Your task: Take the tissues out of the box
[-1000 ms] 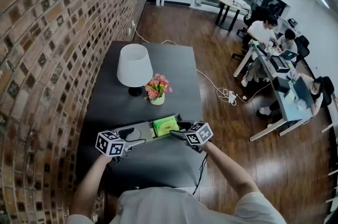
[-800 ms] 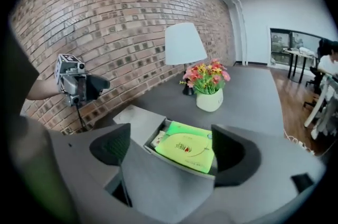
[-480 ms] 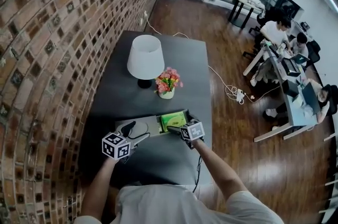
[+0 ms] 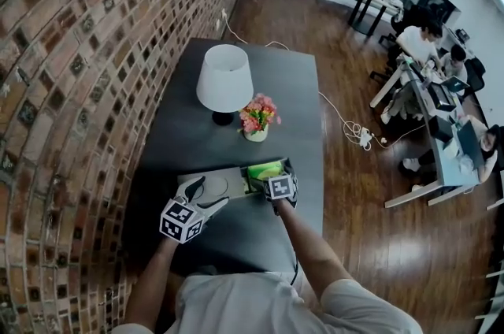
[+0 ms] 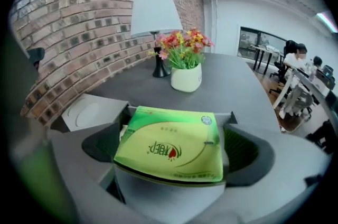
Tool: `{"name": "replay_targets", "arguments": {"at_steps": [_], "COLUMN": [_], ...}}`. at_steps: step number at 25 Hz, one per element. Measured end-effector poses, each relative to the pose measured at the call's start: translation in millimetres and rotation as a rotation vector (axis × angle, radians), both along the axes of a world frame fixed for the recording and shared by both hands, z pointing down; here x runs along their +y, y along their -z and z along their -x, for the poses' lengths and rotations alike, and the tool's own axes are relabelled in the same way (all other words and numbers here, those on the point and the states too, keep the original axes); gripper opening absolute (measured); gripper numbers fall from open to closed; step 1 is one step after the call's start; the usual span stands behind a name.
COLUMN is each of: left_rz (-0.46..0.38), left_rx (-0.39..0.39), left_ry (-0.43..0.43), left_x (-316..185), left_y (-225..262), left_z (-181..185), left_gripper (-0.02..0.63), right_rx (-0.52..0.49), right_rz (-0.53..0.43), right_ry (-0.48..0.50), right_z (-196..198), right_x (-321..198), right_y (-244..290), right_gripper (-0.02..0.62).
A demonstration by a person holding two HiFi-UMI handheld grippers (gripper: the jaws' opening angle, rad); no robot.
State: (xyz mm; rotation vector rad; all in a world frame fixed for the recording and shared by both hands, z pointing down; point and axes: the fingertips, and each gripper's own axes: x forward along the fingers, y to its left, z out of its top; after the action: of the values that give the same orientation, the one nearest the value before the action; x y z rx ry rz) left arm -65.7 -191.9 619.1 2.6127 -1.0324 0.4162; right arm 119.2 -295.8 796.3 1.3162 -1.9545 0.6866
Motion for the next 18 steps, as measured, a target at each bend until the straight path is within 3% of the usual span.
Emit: {"name": "replay_targets", "arguments": {"at_steps": [4, 6, 13, 18], "left_rz": [-0.036, -0.031, -0.004, -0.004], "left_rx": [-0.065, -0.054, -0.006, -0.003], "left_ry": [0.01, 0.015, 0.026, 0.04], "left_x": [1.7, 3.0, 3.8, 6.5], "left_y": [-1.6, -2.8, -3.1, -1.0], "left_z": [1.8, 1.6, -0.9, 2.0], "left_gripper": [0.387, 0.388, 0.388, 0.387], "right_rx": [-0.006, 0.006, 0.02, -0.006], "right_rz": [0.051, 0.13, 0.153, 0.171], "right_ry": [-0.032, -0.052, -0.049, -0.036], "right_z": [-1.3, -3.9, -1.6, -0.2], "right_x": [4.6, 16.0, 8.7, 8.5], "right_y": [-12.6, -19.6, -20.0, -20.7], "right_gripper": [0.617, 0.617, 0.619, 0.561]}}
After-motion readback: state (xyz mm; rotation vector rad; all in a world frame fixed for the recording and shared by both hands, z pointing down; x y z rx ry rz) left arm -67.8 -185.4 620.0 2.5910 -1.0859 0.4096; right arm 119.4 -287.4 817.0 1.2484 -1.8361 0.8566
